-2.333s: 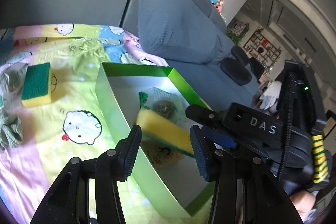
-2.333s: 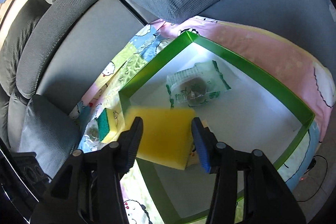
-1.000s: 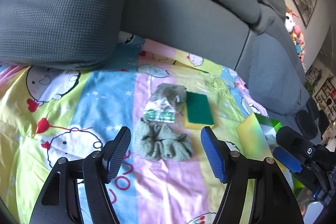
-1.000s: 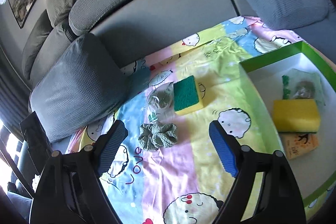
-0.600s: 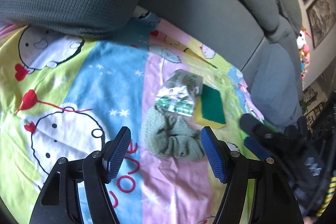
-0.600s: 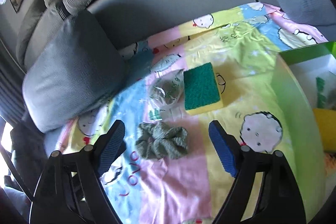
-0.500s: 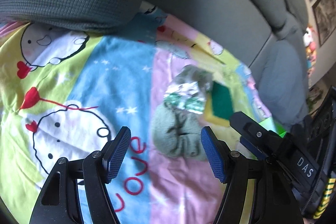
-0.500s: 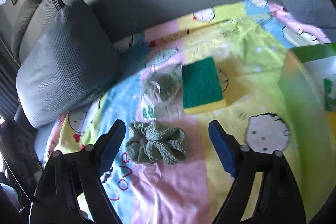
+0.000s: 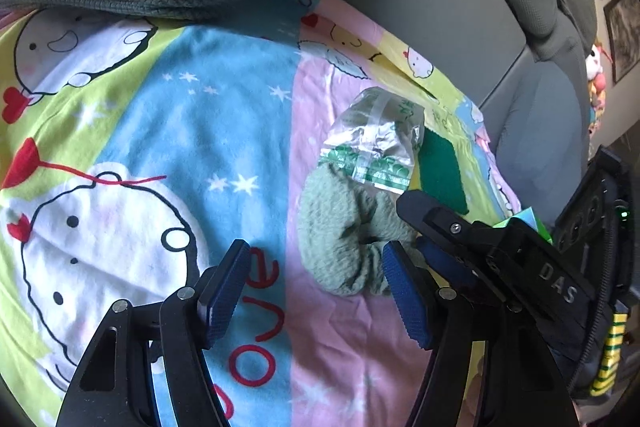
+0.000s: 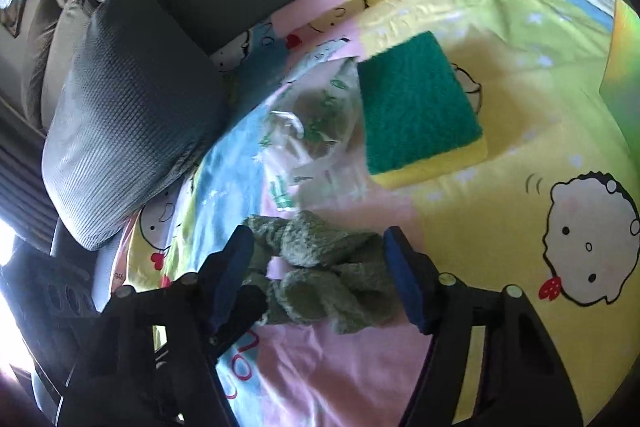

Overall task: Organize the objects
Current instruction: 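Close the right gripper on the grey-green knit cloth and lift it, then carry the knit cloth into the green-rimmed box and open the right gripper, then withdraw the right gripper from the box over the green scouring pad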

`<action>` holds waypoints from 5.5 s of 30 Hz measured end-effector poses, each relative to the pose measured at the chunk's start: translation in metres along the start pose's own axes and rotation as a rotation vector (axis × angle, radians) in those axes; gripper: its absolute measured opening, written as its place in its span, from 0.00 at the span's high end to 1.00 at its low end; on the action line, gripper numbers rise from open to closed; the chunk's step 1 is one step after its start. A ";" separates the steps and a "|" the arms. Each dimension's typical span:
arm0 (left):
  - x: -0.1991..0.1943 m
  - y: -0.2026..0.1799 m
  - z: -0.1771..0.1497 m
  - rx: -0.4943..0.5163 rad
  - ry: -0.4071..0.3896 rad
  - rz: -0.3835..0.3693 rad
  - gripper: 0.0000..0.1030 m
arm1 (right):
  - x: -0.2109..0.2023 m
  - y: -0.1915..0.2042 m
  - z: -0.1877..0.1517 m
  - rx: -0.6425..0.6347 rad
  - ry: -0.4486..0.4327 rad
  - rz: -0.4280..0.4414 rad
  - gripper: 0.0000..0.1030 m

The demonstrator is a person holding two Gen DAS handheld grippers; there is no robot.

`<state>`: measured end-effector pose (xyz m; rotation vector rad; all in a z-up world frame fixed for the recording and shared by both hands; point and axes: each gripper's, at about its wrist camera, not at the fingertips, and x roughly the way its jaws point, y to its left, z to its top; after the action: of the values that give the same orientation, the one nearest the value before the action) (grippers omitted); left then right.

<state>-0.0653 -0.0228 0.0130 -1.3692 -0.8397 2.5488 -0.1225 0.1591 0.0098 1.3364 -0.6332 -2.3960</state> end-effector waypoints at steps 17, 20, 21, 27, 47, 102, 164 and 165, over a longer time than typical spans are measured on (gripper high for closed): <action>0.012 -0.027 -0.006 0.104 0.035 -0.011 0.67 | 0.016 0.000 -0.004 -0.023 0.056 0.042 0.60; 0.008 -0.033 -0.007 0.127 0.026 -0.006 0.69 | 0.016 -0.004 -0.005 0.016 0.087 0.094 0.66; 0.007 -0.035 -0.007 0.138 0.022 0.000 0.69 | 0.017 -0.005 -0.005 0.027 0.092 0.107 0.67; -0.010 -0.045 -0.006 0.162 -0.016 -0.038 0.70 | -0.001 0.004 -0.005 0.028 0.055 0.144 0.70; -0.076 -0.119 -0.029 0.352 -0.148 -0.198 0.70 | -0.122 0.012 -0.017 -0.010 -0.222 0.124 0.68; -0.009 -0.278 -0.127 0.577 0.196 -0.533 0.70 | -0.270 -0.138 -0.051 0.253 -0.386 -0.408 0.68; -0.100 -0.106 -0.027 0.343 -0.199 0.166 0.69 | -0.225 -0.018 -0.039 -0.010 -0.387 -0.271 0.18; -0.102 -0.100 -0.026 0.329 -0.201 0.172 0.69 | -0.222 -0.015 -0.038 -0.015 -0.383 -0.258 0.18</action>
<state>0.0001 0.0349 0.1290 -1.1436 -0.3124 2.8293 0.0225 0.2697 0.1430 1.0095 -0.5633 -2.8950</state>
